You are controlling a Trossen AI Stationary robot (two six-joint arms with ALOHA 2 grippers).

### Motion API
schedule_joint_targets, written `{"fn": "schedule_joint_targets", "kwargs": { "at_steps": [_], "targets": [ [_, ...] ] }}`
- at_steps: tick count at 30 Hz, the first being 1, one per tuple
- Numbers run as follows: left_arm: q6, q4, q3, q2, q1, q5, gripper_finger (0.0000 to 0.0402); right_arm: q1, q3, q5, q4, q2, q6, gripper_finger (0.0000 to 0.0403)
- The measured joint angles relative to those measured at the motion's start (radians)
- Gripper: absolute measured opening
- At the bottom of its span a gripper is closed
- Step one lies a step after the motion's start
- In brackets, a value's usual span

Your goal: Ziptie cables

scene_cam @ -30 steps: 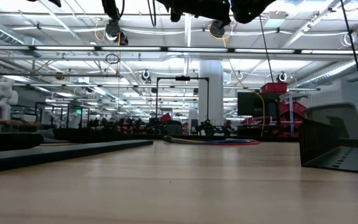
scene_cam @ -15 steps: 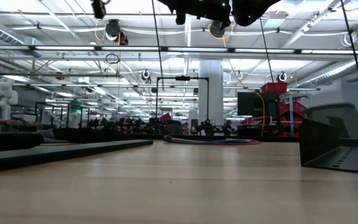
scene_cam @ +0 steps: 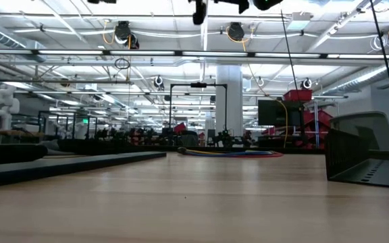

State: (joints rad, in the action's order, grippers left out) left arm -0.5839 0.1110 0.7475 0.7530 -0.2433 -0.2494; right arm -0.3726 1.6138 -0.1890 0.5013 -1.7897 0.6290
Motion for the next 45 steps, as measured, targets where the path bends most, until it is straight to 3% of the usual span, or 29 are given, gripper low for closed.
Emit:
{"fn": "schedule_joint_targets", "kwargs": {
  "at_steps": [2, 7, 10, 12, 14, 16, 20, 25, 29, 35, 39, 42, 45],
  "targets": [
    [-0.209, 0.050, 0.000, 0.017, 0.034, 0.051, 0.0009, -0.002, 0.000, 0.037, -0.062, -0.001, 0.053, 0.0000],
    [-0.722, 0.128, -0.001, 0.067, 0.109, 0.292, 0.0027, -0.014, 0.000, 0.091, -0.094, -0.011, 0.167, 0.0000],
    [-0.949, 0.085, -0.001, 0.110, 0.135, 0.429, 0.0041, -0.020, 0.000, 0.105, -0.098, -0.027, 0.223, 0.0000],
    [-1.017, 0.056, 0.001, 0.140, 0.154, 0.555, 0.0046, -0.021, 0.000, 0.113, -0.084, -0.043, 0.261, 0.0000],
    [-1.020, 0.054, 0.012, 0.167, 0.168, 0.655, 0.0047, -0.030, 0.000, 0.105, -0.080, -0.052, 0.291, 0.0000],
    [-0.987, 0.055, 0.021, 0.183, 0.191, 0.687, 0.0047, -0.038, 0.000, 0.097, -0.052, -0.062, 0.298, 0.0000],
    [-0.781, -0.057, 0.055, 0.173, 0.238, 0.663, 0.0047, -0.054, 0.000, 0.077, -0.036, -0.066, 0.318, 0.0001],
    [-0.758, -0.064, 0.145, 0.160, 0.248, 0.650, 0.0047, -0.056, 0.000, 0.079, -0.041, -0.068, 0.321, 0.0018],
    [-0.760, 0.031, 0.186, 0.154, 0.249, 0.637, 0.0047, -0.049, 0.000, 0.078, -0.037, -0.068, 0.321, 0.0041],
    [-0.871, 0.342, 0.192, 0.155, 0.251, 0.646, 0.0047, -0.034, 0.000, 0.083, -0.035, -0.068, 0.305, 0.0066],
    [-0.830, 0.363, 0.192, 0.154, 0.259, 0.647, 0.0047, -0.030, 0.000, 0.085, -0.038, -0.068, 0.274, 0.0049],
    [-0.839, 0.299, 0.192, 0.148, 0.276, 0.647, 0.0043, -0.030, 0.000, 0.086, -0.049, -0.068, 0.249, 0.0011],
    [-0.850, 0.264, 0.192, 0.141, 0.281, 0.649, 0.0026, -0.030, 0.000, 0.085, -0.049, -0.068, 0.219, 0.0004]
  ]
}}
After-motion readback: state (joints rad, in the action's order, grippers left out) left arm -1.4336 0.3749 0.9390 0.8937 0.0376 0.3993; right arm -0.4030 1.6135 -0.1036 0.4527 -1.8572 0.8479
